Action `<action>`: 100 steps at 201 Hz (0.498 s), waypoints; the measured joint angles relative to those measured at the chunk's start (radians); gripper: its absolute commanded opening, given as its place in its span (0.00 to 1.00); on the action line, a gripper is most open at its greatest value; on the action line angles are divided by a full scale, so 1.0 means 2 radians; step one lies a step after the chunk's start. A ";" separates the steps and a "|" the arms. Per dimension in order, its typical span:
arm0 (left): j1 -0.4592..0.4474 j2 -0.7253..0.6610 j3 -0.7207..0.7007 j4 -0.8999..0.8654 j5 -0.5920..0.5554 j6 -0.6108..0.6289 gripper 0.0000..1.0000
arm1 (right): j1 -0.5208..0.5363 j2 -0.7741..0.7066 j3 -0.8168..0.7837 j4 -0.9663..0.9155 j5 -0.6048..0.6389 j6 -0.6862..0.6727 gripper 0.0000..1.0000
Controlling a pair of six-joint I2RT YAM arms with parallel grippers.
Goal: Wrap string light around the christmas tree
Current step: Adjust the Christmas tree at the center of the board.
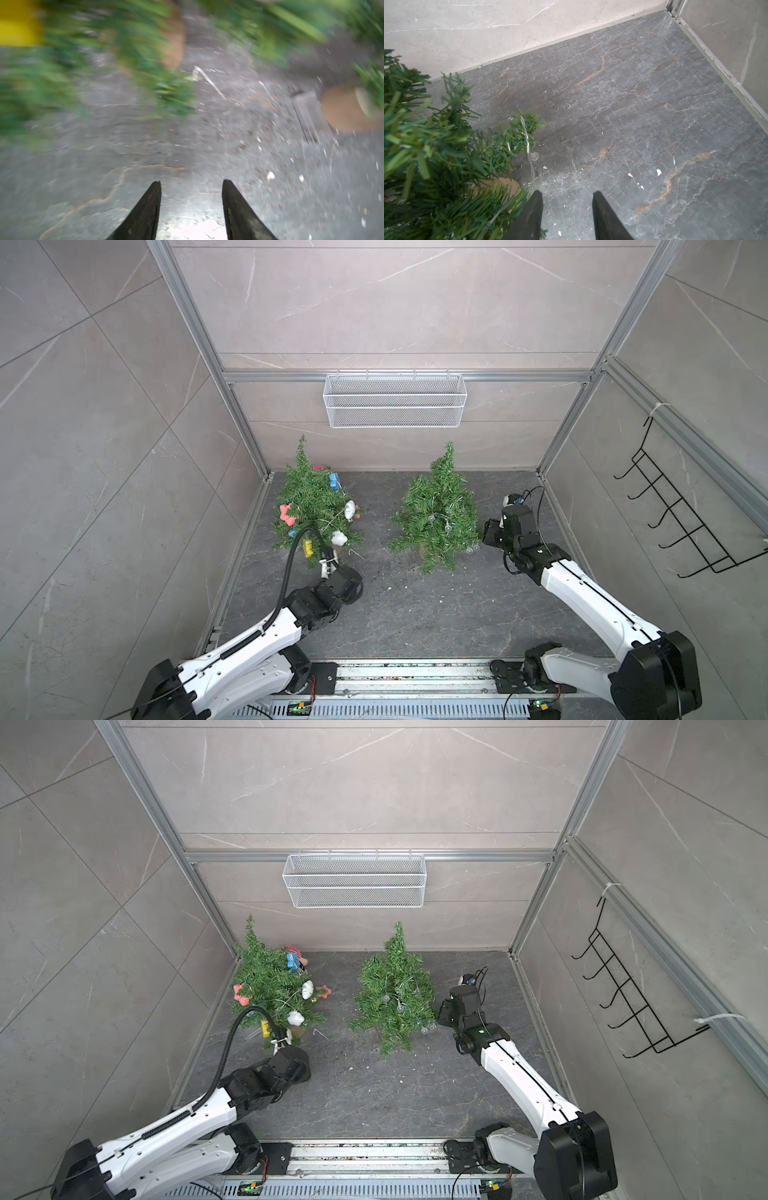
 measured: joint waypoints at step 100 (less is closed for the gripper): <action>0.189 -0.037 -0.074 0.059 0.017 0.022 0.51 | -0.016 0.009 -0.001 0.010 -0.010 -0.001 0.44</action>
